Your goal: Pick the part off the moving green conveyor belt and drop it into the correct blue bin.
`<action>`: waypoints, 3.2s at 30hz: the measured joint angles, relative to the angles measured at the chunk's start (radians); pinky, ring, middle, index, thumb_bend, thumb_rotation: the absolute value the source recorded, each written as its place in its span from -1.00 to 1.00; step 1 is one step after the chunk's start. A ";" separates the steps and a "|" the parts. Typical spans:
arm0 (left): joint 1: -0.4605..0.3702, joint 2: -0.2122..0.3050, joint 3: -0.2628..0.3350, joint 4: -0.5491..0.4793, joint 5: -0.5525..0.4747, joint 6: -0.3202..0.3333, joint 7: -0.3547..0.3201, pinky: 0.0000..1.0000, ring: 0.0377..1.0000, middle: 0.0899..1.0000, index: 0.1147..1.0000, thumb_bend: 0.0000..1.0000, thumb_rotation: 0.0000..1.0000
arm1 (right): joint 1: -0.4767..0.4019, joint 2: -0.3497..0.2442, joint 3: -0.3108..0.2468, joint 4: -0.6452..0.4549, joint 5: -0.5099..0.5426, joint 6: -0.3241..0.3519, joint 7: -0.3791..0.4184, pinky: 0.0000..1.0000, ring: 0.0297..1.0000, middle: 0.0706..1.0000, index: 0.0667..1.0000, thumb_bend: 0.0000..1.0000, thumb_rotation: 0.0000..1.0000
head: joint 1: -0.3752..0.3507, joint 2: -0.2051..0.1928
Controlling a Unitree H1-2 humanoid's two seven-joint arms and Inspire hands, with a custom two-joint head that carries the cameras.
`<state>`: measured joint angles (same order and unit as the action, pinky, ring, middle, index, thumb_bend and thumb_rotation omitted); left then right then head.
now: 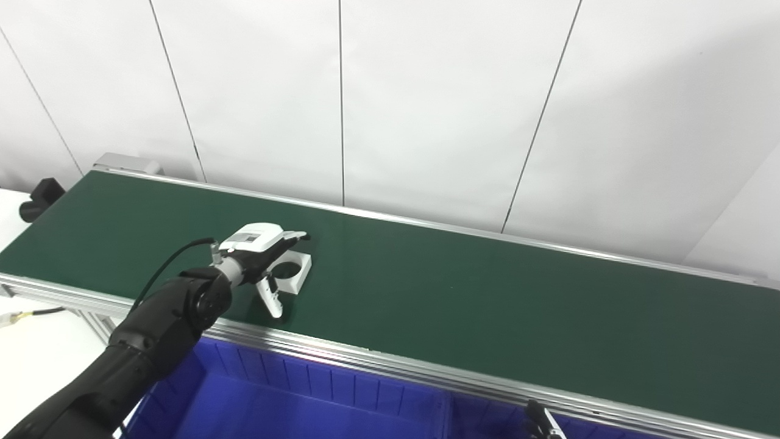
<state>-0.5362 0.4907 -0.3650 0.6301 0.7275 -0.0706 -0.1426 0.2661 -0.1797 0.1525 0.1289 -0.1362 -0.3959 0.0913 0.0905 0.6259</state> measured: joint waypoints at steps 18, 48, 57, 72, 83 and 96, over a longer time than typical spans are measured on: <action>-0.060 -0.059 0.000 0.060 -0.054 0.023 0.005 -0.45 -0.23 -0.13 -0.13 0.01 -1.00 | 0.016 0.011 -0.011 -0.020 -0.010 0.000 -0.002 0.80 0.83 0.87 0.91 0.80 -0.16 | 0.000 0.018; 0.385 -0.230 0.257 -0.690 -0.519 -0.092 0.017 -0.32 -0.20 -0.14 -0.12 0.00 -1.00 | 0.015 0.076 -0.005 -0.099 -0.070 0.032 -0.006 0.82 0.82 0.85 0.90 0.88 -0.10 | -0.316 0.173; 0.529 -0.237 0.162 -0.640 -0.464 -0.197 -0.011 -0.40 -0.29 -0.12 -0.09 -0.01 -1.00 | 0.016 0.091 0.000 -0.114 -0.088 0.052 -0.006 0.83 0.83 0.88 0.91 0.86 -0.12 | -0.342 0.189; 0.625 -0.239 0.054 -0.566 -0.272 -0.100 -0.043 0.06 -0.16 -0.07 -0.12 0.00 -1.00 | 0.023 0.086 -0.002 -0.132 -0.085 0.076 -0.006 0.80 0.82 0.85 0.89 0.87 -0.13 | -0.311 0.187; 0.619 -0.234 0.004 -0.566 -0.169 0.080 -0.105 0.65 0.81 0.87 0.82 0.37 -0.68 | 0.027 0.086 -0.003 -0.132 -0.094 0.076 -0.017 0.81 0.82 0.85 0.90 0.84 -0.12 | -0.313 0.179; 0.654 -0.289 0.133 -0.532 -0.697 -0.127 -0.192 0.79 0.83 0.84 0.82 0.68 -0.53 | 0.029 0.086 0.007 -0.138 -0.075 0.117 -0.013 0.87 0.89 0.90 0.92 0.90 -0.23 | -0.325 0.170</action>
<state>0.1174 0.2013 -0.2321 0.0982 0.0301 -0.1981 -0.3351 0.2954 -0.0938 0.1599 -0.0091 -0.2111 -0.2786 0.0779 -0.2347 0.7961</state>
